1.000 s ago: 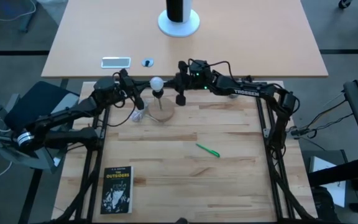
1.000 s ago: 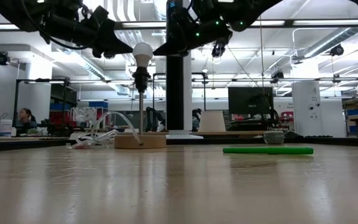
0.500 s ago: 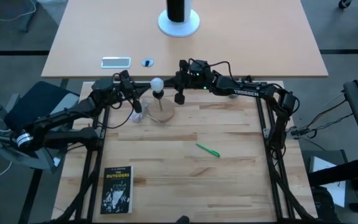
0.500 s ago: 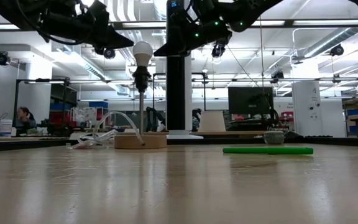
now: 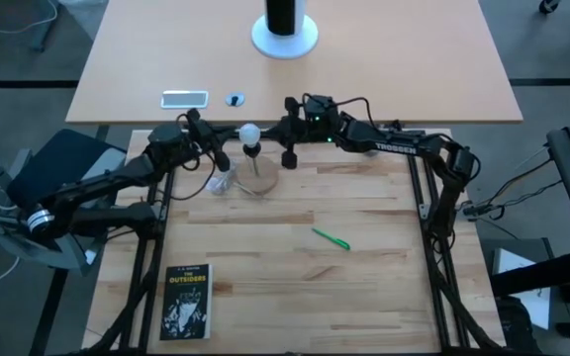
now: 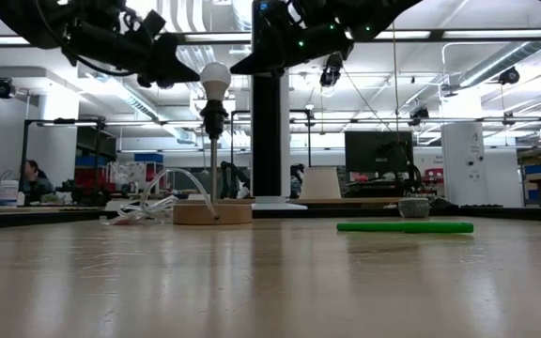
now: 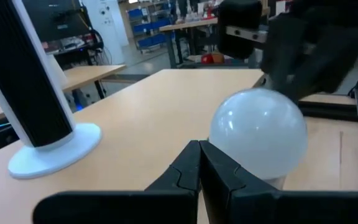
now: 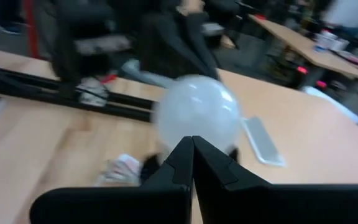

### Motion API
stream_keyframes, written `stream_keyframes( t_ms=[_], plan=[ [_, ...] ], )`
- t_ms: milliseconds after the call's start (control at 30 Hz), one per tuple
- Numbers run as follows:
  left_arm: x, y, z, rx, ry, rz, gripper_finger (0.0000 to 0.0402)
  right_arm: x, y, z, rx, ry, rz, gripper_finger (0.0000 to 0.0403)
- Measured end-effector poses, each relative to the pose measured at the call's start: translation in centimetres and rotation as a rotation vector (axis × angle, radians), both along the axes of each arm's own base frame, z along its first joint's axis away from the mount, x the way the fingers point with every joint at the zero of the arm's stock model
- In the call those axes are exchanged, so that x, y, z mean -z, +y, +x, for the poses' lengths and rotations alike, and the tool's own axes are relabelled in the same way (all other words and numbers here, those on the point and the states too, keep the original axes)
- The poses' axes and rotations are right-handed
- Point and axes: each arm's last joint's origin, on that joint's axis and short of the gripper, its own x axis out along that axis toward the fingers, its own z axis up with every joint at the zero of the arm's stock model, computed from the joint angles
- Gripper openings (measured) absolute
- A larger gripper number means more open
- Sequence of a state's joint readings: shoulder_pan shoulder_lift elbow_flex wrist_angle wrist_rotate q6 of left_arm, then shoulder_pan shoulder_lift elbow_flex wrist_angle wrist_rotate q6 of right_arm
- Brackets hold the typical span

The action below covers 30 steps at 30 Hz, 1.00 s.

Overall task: Screw lightbulb
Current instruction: Remove the lightbulb from the lamp

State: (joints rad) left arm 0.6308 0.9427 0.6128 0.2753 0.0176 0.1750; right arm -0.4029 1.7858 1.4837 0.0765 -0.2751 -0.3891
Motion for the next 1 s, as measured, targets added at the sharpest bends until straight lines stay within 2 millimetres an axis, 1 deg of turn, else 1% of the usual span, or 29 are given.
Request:
stream_keyframes(
  t_ms=[67,200,333,433,667,1000],
  plan=[
    [0.2,0.2,0.3,0.001,0.01,0.001,0.0,0.2,0.2,0.2,-0.043,-0.002,0.007,0.0],
    [0.6,0.4,0.7,0.047,0.022,0.006,0.0,0.8,0.1,0.5,-0.043,0.005,0.018,0.0],
    [0.6,0.4,0.8,0.063,0.025,0.008,0.0,0.8,-0.2,0.5,-0.03,-0.004,0.03,0.0],
    [0.6,0.3,0.7,0.076,0.028,0.005,0.0,0.8,-0.4,0.5,0.017,-0.004,0.018,0.0],
    [0.4,-0.3,0.5,0.158,0.026,0.0,0.0,0.8,-0.7,0.4,0.064,-0.008,0.006,0.0],
    [-0.3,-0.7,0.0,0.184,-0.02,-0.006,0.0,1.2,-0.5,0.5,0.047,-0.003,0.001,0.0]
  ],
)
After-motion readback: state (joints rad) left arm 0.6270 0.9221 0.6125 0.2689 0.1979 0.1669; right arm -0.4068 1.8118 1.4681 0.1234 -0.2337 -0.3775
